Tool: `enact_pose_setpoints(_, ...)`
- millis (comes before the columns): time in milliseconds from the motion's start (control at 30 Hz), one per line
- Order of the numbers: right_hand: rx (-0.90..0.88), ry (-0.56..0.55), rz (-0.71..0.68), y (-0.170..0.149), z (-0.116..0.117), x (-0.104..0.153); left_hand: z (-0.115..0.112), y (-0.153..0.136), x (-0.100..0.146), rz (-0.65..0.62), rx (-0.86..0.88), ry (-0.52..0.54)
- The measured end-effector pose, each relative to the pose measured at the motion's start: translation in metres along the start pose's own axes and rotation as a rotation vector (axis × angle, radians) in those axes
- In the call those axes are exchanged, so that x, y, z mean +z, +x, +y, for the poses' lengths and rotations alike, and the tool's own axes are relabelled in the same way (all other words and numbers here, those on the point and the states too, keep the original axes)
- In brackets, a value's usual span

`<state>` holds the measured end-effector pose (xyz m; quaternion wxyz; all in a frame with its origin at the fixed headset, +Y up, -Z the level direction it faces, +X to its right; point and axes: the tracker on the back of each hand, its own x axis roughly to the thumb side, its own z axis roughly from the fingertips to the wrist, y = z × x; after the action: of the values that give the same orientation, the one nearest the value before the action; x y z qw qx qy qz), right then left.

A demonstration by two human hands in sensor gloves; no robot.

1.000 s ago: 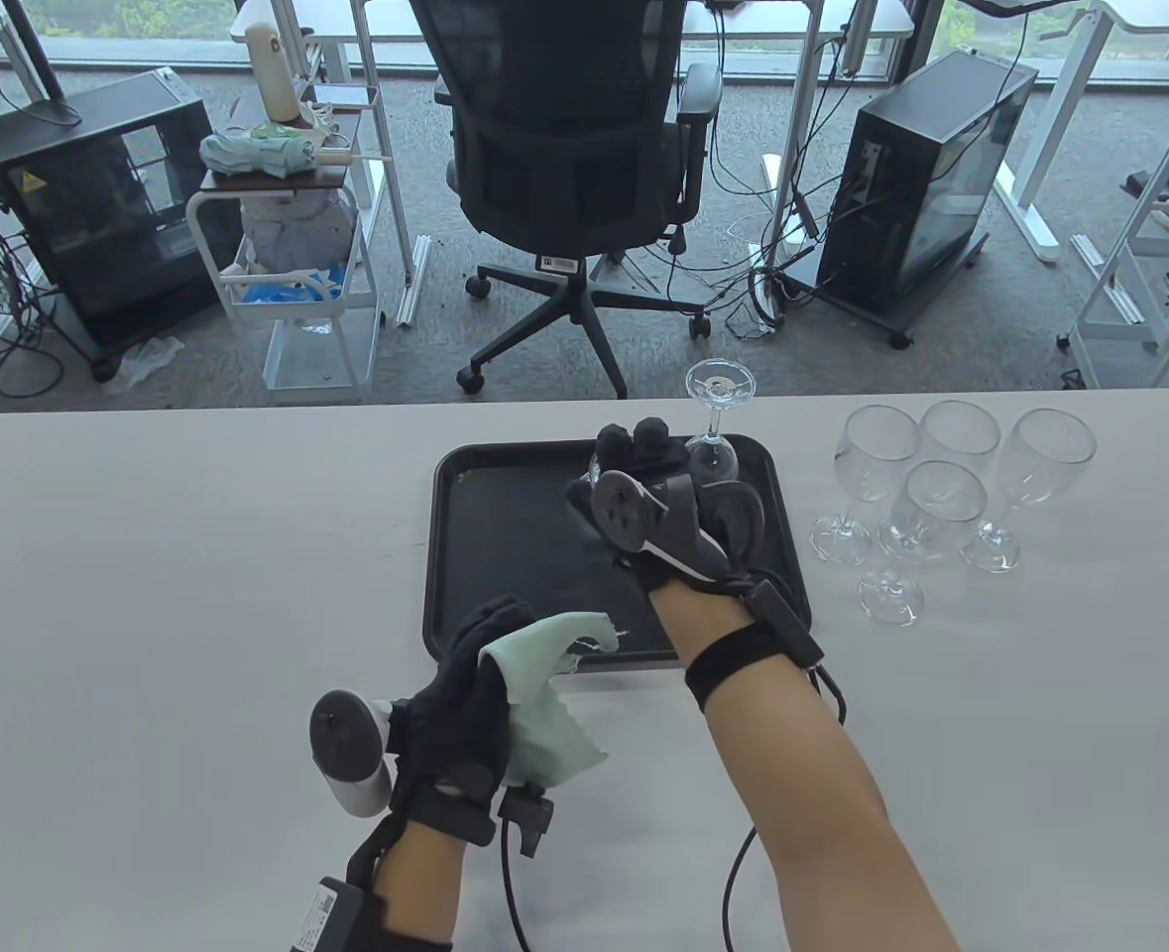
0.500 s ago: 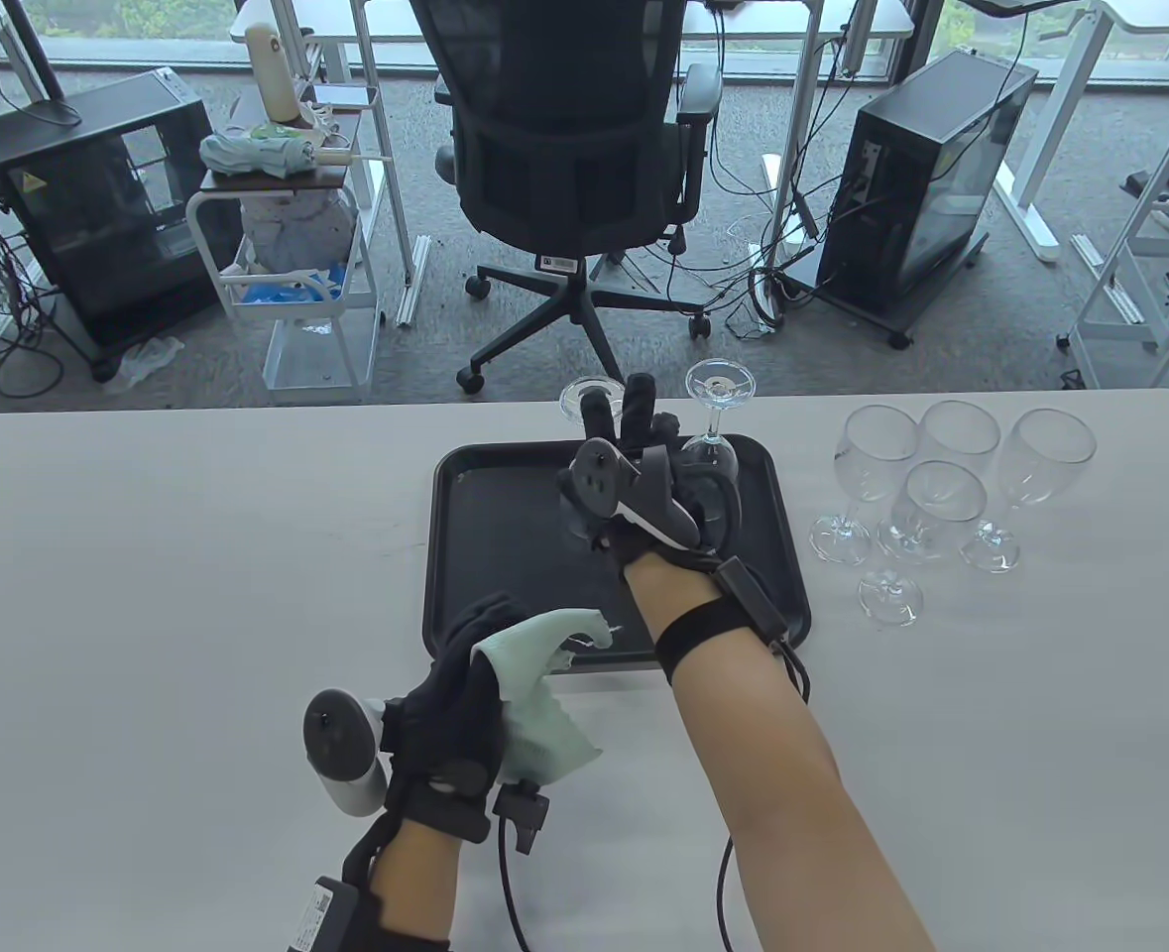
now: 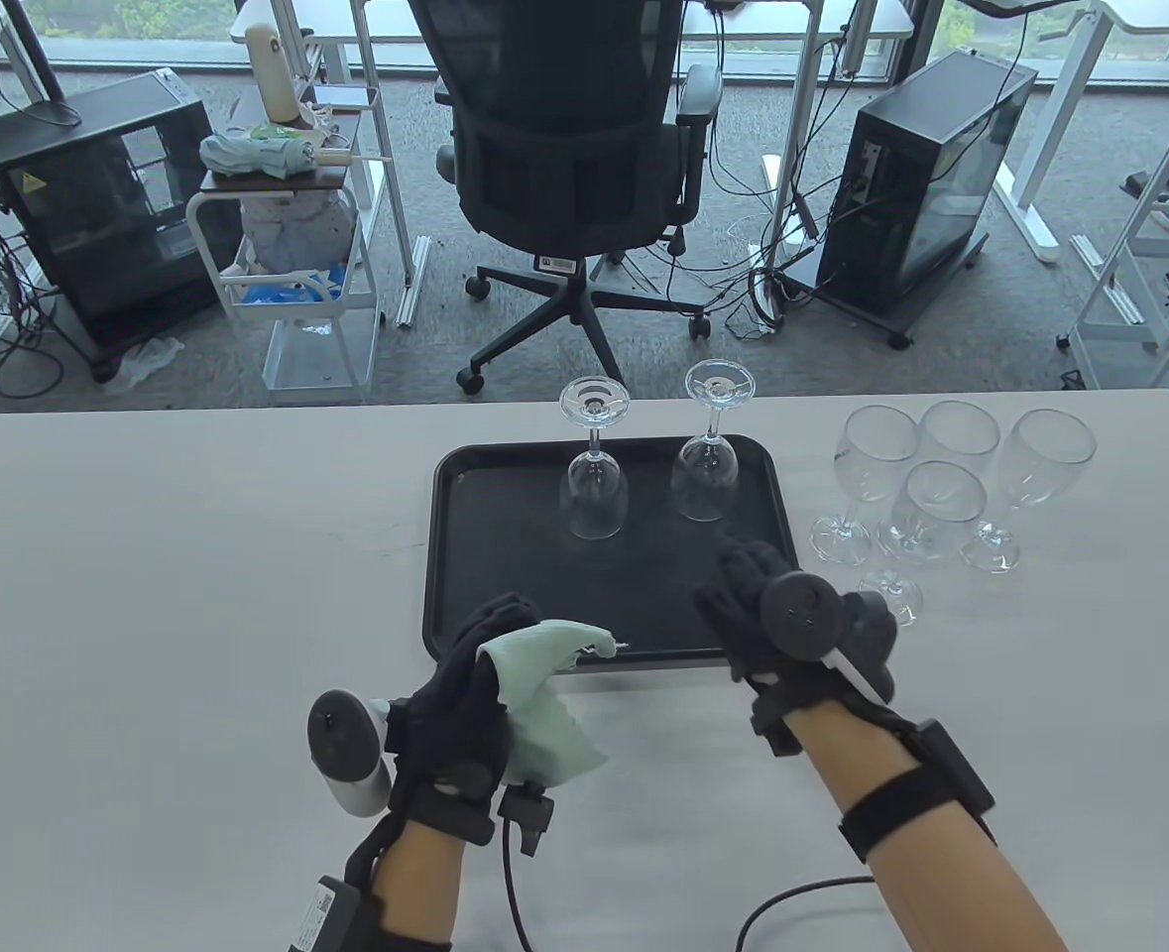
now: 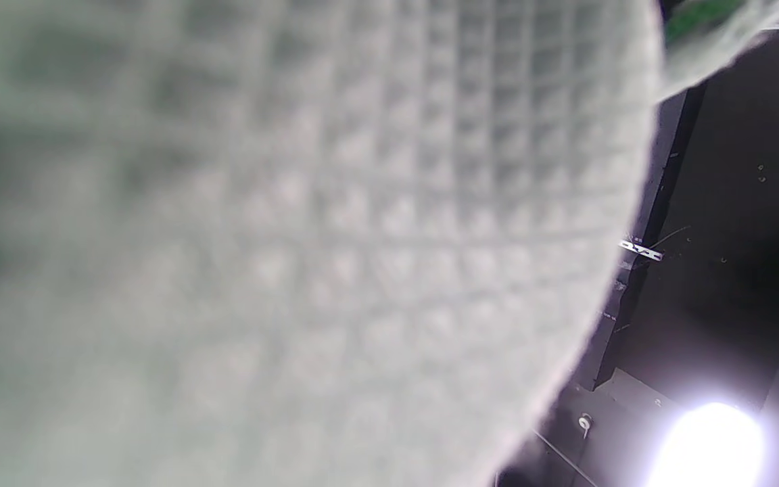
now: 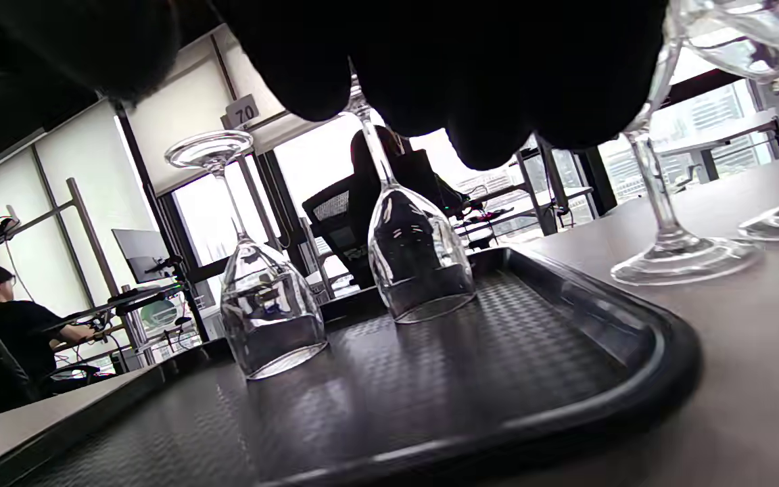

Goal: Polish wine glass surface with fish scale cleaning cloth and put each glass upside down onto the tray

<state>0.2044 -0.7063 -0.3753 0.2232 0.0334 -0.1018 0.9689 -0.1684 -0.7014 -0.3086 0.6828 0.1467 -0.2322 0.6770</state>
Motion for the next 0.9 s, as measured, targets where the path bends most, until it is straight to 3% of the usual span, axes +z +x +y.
enact_pose_setpoints(100, -0.045, -0.008, 0.166, -0.05, -0.007, 0.02, 0.0, 0.0, 0.001, -0.001, -0.002, 0.012)
enact_pose_setpoints(167, -0.119, -0.008, 0.384, -0.097, -0.009, 0.028, 0.001, -0.001, 0.002, -0.003, 0.006, 0.038)
enact_pose_setpoints(267, -0.297, -0.059, 0.571, -0.131, -0.01, 0.028, 0.003, -0.002, 0.002, 0.0, 0.013, 0.049)
enact_pose_setpoints(533, -0.452, -0.073, 0.794, -0.151, 0.006, -0.01, 0.004, -0.003, 0.002, 0.002, 0.012, 0.059)
enact_pose_setpoints(900, -0.512, -0.125, 0.883, -0.157, 0.019, -0.039, 0.007, -0.005, 0.002, 0.019, 0.014, 0.065)
